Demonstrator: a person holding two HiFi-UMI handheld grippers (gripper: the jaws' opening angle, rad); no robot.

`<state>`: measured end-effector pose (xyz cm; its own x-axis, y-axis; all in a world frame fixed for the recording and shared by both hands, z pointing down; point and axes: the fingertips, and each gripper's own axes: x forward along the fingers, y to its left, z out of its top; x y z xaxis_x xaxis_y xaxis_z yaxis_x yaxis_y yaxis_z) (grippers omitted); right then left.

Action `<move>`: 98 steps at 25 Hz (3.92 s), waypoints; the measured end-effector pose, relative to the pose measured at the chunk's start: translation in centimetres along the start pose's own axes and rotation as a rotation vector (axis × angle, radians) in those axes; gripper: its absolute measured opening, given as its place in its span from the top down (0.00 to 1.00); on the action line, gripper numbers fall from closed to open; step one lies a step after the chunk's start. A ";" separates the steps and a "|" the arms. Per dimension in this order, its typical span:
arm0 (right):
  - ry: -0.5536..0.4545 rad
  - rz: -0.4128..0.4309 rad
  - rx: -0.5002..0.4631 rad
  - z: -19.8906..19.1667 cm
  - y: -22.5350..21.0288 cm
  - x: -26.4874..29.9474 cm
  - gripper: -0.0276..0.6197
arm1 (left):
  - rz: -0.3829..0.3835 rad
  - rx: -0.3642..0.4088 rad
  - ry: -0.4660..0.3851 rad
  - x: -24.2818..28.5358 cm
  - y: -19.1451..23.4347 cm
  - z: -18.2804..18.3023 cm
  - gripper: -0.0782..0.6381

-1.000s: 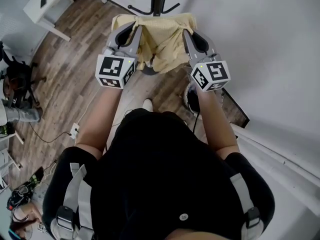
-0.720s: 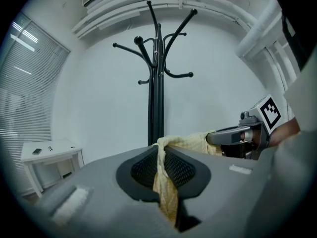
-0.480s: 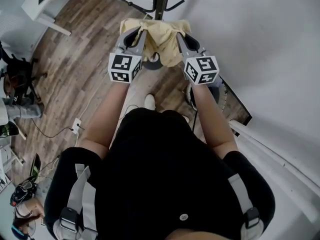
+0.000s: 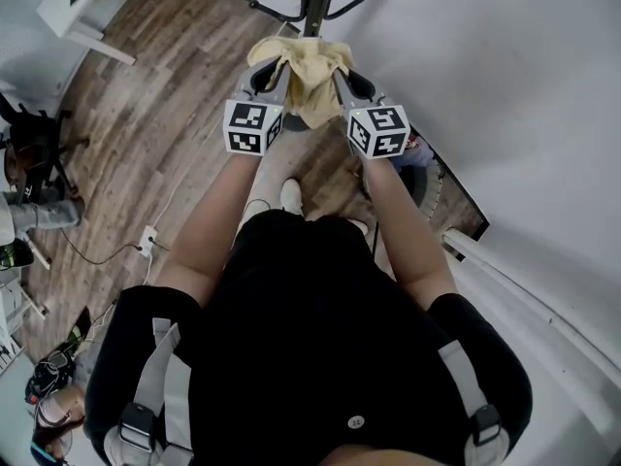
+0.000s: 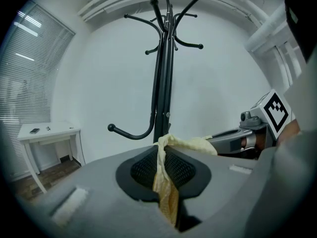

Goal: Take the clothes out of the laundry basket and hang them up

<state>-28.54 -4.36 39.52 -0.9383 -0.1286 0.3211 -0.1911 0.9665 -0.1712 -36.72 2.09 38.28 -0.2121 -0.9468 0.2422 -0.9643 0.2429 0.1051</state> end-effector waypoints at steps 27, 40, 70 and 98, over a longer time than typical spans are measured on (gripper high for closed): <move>0.099 -0.005 0.013 -5.1 0.5 0.7 0.75 | -0.021 0.067 0.079 0.1 -0.1 -5.5 0.69; 0.124 -0.009 0.015 -6.8 1.1 -0.2 0.68 | -0.036 0.049 0.087 -1.4 -0.2 -7.0 0.61; -0.193 0.059 -0.142 5.1 3.7 -20.3 0.52 | -0.206 0.109 -0.134 -9.7 -15.2 5.7 0.43; -0.026 -0.263 0.067 -12.4 -32.8 -41.5 0.18 | -0.430 0.022 0.061 15.0 -46.8 -6.0 0.17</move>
<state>20.22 -27.99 43.40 -0.8607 -0.3802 0.3386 -0.4475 0.8822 -0.1468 6.19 -22.24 42.83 0.2184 -0.9465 0.2377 -0.9663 -0.1757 0.1882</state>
